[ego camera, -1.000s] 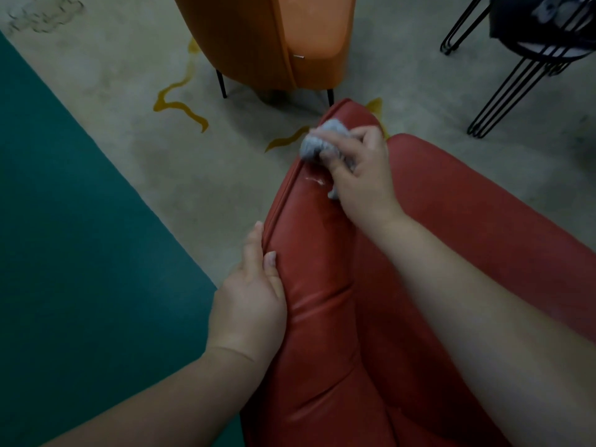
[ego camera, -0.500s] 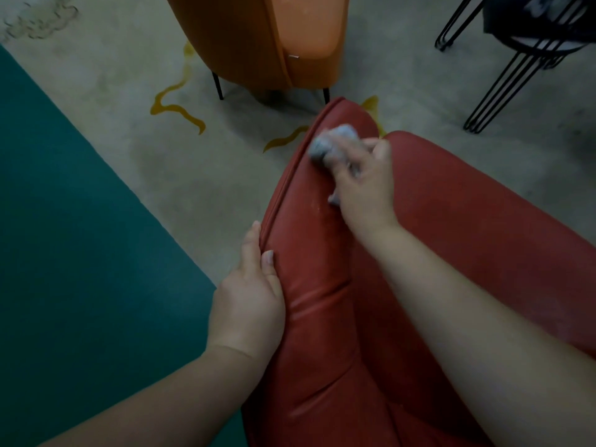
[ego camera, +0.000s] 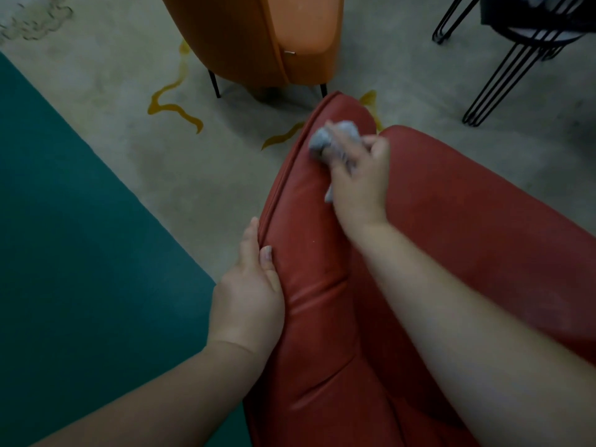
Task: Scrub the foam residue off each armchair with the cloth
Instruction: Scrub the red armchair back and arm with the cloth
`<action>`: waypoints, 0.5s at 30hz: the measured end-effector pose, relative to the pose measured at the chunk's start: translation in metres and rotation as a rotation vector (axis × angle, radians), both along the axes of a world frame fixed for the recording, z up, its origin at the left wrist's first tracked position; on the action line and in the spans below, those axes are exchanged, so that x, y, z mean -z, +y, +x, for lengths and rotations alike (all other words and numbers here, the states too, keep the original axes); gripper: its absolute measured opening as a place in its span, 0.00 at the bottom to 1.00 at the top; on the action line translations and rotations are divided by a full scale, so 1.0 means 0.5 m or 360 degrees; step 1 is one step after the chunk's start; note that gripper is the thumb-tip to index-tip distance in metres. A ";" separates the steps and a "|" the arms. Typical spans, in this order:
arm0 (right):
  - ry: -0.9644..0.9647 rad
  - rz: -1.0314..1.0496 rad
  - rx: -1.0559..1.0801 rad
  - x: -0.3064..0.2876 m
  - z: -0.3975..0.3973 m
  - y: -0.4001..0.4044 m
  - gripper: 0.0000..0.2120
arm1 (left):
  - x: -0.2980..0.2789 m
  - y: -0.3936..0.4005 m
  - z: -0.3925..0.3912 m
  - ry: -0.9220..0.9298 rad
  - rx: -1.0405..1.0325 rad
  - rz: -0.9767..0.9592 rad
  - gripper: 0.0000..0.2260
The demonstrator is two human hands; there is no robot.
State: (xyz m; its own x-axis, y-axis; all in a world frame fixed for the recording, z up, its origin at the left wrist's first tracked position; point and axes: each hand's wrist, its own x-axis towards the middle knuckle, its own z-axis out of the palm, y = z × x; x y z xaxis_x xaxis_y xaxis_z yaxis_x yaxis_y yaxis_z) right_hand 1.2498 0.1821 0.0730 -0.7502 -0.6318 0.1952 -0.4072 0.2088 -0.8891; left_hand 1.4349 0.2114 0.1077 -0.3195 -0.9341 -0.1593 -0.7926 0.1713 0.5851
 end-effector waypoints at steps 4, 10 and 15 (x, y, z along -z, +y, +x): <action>-0.0050 -0.0059 -0.0140 -0.013 0.015 0.008 0.14 | 0.005 -0.001 0.003 -0.0007 -0.0014 0.0028 0.23; 0.0246 -0.0052 -0.0575 0.008 0.134 0.193 0.17 | 0.011 -0.002 0.006 0.0005 -0.0027 0.0054 0.23; 0.0107 0.0091 -0.0189 -0.008 0.041 0.037 0.17 | 0.014 -0.003 0.004 -0.0010 -0.0056 0.0010 0.23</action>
State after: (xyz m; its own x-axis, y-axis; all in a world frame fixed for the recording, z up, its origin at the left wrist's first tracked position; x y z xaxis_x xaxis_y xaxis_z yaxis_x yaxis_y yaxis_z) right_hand 1.2702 0.2008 0.0769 -0.6557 -0.7270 0.2038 -0.4906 0.2050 -0.8469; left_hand 1.4371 0.2097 0.1007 -0.2853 -0.9438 -0.1669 -0.8019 0.1397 0.5809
